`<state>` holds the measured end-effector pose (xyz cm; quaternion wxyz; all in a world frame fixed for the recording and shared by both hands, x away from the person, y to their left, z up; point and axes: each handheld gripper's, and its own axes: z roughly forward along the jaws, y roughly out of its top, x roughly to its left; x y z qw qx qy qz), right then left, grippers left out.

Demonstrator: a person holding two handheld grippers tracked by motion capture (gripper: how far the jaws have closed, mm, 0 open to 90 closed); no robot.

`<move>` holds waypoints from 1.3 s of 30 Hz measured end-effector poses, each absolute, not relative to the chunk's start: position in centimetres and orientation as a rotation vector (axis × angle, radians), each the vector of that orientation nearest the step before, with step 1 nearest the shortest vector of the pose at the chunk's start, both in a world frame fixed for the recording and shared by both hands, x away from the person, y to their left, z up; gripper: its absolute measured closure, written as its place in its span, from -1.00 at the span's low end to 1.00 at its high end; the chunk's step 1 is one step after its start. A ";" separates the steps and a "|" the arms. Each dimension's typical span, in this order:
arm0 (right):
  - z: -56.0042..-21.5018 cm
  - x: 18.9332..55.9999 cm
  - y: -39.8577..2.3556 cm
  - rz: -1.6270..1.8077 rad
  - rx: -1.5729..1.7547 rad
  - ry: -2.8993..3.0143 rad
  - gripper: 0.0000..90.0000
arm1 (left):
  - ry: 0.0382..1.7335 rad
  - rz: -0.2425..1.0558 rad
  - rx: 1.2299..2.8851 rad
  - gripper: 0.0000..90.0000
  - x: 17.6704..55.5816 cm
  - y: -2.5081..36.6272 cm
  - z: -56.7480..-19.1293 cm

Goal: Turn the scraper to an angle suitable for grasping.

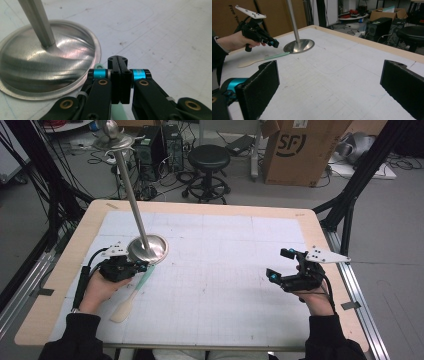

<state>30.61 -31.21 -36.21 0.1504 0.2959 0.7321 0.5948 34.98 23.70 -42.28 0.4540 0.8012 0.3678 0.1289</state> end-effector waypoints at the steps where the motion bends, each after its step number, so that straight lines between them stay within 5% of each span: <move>1: -36.2 30.6 -31.2 1.707 0.853 2.103 -0.97 | 0.919 0.315 1.992 0.99 35.2 23.7 -42.5; 28: -36.6 30.4 -31.2 1.684 0.861 2.130 -0.97 | 0.987 0.343 2.084 1.00 36.1 23.5 -44.4; 39: -36.6 30.5 -31.2 1.686 0.866 2.136 -0.97 | 0.749 0.229 2.147 1.00 34.9 20.9 -44.6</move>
